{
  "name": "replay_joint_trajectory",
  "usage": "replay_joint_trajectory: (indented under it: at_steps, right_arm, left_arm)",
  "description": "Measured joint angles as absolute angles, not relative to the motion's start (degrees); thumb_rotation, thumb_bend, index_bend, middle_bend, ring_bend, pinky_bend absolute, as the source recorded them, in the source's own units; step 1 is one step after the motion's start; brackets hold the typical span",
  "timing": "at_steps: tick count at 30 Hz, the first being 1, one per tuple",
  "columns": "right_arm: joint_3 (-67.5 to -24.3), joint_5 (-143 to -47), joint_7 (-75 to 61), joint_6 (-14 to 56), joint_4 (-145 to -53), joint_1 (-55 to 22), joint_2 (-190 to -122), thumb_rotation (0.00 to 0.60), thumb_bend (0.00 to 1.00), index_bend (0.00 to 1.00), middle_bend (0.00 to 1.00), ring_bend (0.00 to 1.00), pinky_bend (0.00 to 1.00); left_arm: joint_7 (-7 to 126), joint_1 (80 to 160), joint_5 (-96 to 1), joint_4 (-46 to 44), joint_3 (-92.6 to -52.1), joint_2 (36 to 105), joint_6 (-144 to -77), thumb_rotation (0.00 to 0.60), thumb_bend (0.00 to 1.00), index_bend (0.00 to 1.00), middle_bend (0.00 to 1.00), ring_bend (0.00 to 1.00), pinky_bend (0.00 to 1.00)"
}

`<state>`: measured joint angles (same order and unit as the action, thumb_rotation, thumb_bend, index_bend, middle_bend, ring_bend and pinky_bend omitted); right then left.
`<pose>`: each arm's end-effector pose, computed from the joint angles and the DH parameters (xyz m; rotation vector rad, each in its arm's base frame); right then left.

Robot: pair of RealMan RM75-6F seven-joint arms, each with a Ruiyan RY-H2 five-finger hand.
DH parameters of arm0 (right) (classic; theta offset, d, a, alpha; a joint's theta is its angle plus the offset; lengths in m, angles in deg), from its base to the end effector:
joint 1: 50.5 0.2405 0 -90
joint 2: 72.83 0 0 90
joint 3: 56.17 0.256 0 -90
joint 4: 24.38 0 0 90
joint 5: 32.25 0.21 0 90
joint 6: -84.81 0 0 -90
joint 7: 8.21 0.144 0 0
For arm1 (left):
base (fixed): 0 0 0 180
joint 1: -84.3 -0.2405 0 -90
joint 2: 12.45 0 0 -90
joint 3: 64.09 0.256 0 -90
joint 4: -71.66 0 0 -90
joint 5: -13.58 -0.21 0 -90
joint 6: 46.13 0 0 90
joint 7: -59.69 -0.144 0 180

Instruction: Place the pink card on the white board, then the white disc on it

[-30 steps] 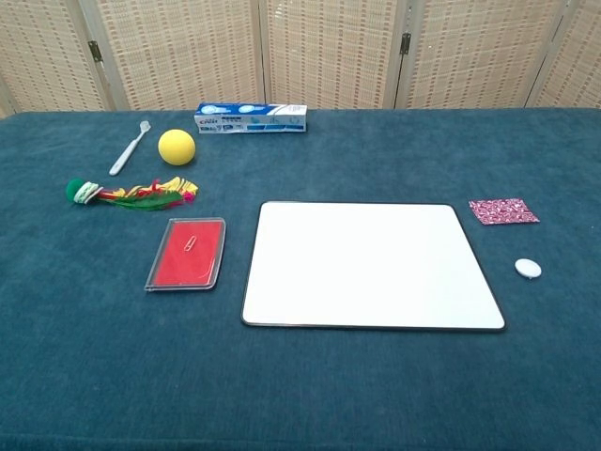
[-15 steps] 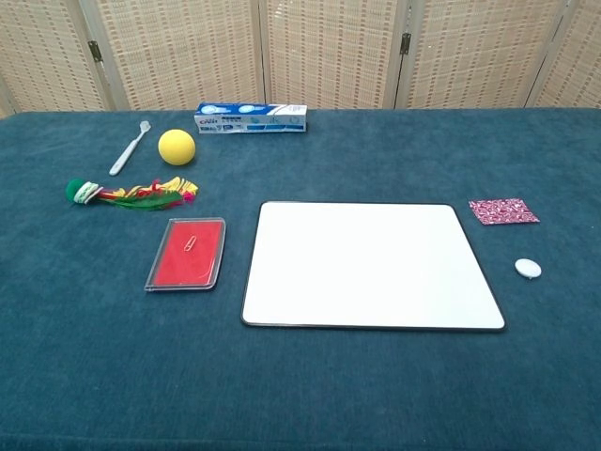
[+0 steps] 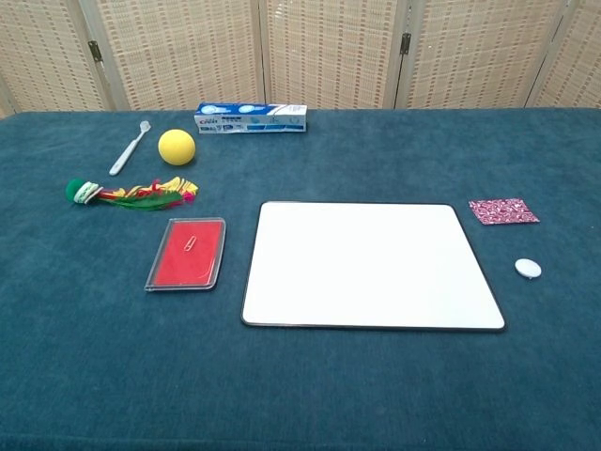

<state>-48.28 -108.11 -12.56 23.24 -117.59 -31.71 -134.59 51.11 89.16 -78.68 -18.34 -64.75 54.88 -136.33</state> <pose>-0.2913 -0.2682 0.1395 1.5861 -0.9940 0.7489 -0.2976 0.1721 0.1452 -1.4822 -0.7144 -0.8952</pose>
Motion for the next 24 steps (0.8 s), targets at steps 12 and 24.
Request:
replay_joint_trajectory:
  at_steps: [12,24]
  right_arm:
    - [-44.4,-98.6,-11.6,35.1,-101.5,-21.9,-145.6,0.600,0.26,0.25,0.00,0.00,0.00]
    - [-45.1,-96.7,-14.3,40.1,-92.4,-16.7,-152.2,0.600,0.24,0.26,0.00,0.00,0.00]
  left_arm:
    - [50.2,89.4,-76.0,-19.0,-65.7,55.0,-134.7,0.600,0.17,0.07,0.00,0.00,0.19]
    - [51.2,89.6,-74.9,-19.3,-66.0,54.4,-133.5,0.600,0.17,0.07,0.00,0.00,0.19]
